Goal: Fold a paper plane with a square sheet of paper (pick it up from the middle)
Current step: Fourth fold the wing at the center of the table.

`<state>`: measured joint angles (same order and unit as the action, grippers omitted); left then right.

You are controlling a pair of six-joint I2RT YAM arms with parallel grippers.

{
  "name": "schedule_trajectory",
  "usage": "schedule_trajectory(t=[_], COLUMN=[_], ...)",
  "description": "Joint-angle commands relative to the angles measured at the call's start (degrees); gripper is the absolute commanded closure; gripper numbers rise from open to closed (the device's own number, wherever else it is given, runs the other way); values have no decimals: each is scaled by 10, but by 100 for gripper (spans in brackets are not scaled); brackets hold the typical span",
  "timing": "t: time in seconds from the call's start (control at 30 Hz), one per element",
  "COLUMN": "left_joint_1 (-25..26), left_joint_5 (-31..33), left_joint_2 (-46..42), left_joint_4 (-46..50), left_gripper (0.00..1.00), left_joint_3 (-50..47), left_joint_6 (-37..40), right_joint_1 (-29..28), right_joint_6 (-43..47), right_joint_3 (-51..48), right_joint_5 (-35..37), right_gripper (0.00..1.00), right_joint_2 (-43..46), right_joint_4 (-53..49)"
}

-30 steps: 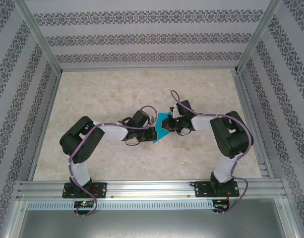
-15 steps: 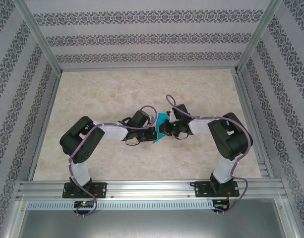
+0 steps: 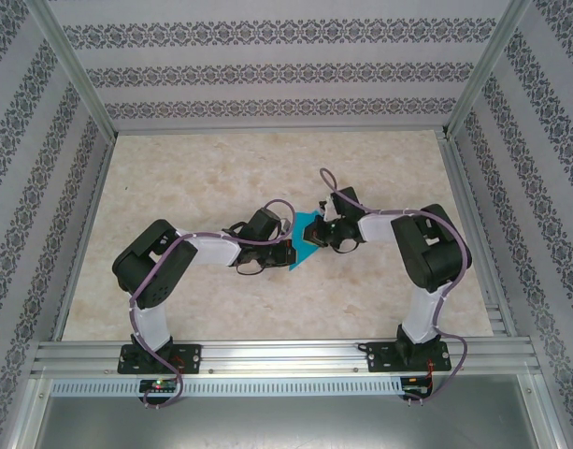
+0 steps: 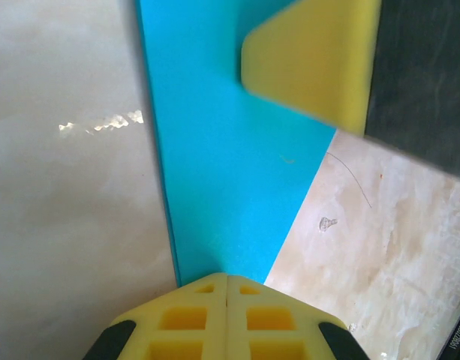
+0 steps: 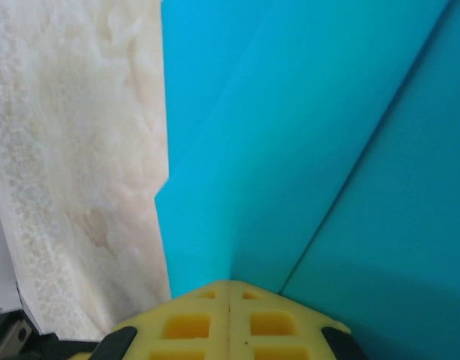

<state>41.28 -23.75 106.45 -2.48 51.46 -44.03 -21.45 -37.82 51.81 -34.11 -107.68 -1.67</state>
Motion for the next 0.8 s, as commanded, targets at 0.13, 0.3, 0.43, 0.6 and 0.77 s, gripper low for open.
schedule_trajectory(t=[0.13, 0.3, 0.43, 0.6, 0.77], left_joint_1=[7, 6, 6, 6, 6], left_joint_5=[-17, -20, -22, -24, -22], left_joint_2=[23, 23, 23, 19, 3], left_joint_4=[85, 83, 83, 83, 100], left_gripper=[100, 100, 100, 100, 97], left_joint_3=[-42, -42, -41, -28, 25], left_joint_6=[6, 9, 9, 1, 1], right_joint_1=[46, 74, 92, 99, 97], right_joint_6=[20, 17, 11, 6, -1], right_joint_3=[67, 106, 142, 167, 150], right_joint_5=[93, 99, 92, 82, 59], right_gripper=[99, 99, 99, 97, 87], right_joint_2=[-52, -74, -96, -97, -25], right_joint_4=[-17, -24, -30, -39, -45])
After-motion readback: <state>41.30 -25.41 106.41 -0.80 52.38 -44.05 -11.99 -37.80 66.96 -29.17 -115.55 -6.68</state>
